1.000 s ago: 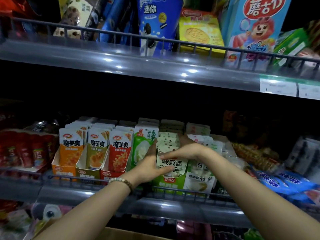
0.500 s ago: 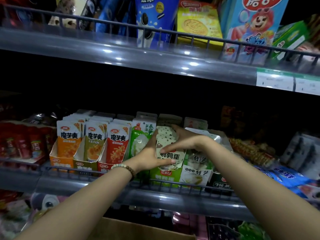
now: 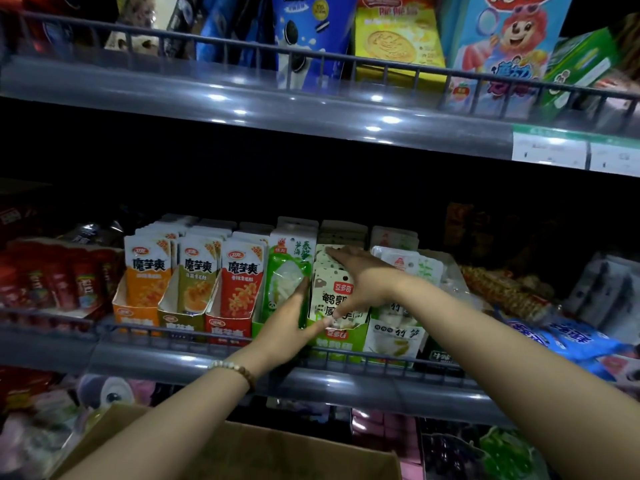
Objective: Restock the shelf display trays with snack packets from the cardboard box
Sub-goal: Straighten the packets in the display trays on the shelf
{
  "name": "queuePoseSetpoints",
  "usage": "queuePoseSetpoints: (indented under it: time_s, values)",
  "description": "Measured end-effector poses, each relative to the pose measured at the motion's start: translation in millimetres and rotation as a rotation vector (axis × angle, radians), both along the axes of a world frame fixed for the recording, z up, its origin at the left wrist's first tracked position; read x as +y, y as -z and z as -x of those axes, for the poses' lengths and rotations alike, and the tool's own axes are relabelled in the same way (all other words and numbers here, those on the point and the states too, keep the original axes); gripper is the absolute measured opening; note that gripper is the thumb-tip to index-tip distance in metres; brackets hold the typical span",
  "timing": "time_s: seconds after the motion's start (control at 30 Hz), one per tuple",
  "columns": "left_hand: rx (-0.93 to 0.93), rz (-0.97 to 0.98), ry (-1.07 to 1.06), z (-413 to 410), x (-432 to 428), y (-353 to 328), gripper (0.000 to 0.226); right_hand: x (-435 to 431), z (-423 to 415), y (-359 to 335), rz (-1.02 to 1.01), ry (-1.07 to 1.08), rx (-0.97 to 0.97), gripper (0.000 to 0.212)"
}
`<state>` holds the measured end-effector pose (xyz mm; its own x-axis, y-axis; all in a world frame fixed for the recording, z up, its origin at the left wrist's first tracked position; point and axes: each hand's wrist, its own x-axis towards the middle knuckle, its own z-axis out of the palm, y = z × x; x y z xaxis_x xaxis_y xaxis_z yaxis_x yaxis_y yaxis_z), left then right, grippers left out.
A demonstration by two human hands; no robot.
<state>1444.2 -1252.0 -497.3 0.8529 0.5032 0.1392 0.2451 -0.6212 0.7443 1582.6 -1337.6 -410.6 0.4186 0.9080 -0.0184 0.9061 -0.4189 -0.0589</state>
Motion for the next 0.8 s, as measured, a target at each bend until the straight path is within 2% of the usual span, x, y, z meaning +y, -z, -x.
queuePoseSetpoints:
  time_s: [0.1, 0.23, 0.4, 0.47, 0.53, 0.6, 0.7, 0.77, 0.8]
  values:
    - [-0.008, 0.105, -0.003, -2.3, -4.6, 1.3, 0.083, -3.5, 6.1, 4.2, -0.042, -0.049, -0.047, 0.116]
    - [-0.046, 0.203, 0.018, -4.4, -6.2, 2.4, 0.084, -1.0, 4.1, 6.0, -0.083, -0.032, -0.038, 0.108]
    - [-0.097, 0.239, 0.027, -2.9, -6.9, -0.5, 0.085, -3.1, 7.7, 2.7, -0.082, -0.076, -0.077, 0.106]
    - [-0.152, 0.164, -0.007, -0.1, -12.1, -2.0, 0.092, -15.5, 10.4, -5.8, -0.179, -0.127, 0.024, 0.097]
    - [-0.240, -0.035, -0.111, 2.8, -19.4, -3.6, 0.099, -30.7, 2.9, -20.1, -0.358, -0.121, 0.184, 0.083]
    - [-0.268, -0.273, -0.155, 4.8, -25.7, -6.9, 0.095, -46.8, -15.5, -33.1, -0.471, -0.046, 0.265, 0.076]
    - [-0.299, -0.809, 0.005, -3.9, -28.9, -7.9, 0.074, -68.6, -46.6, -39.8, -0.309, 0.028, 0.263, 0.076]
    - [-0.175, -1.146, 0.236, -18.1, -36.1, -3.8, 0.067, -74.6, -62.0, -36.8, -0.187, 0.046, 0.249, 0.075]
    - [-0.083, -1.225, 0.331, -23.9, -40.9, -2.2, 0.065, -74.9, -67.8, -35.3, -0.167, 0.056, 0.245, 0.076]
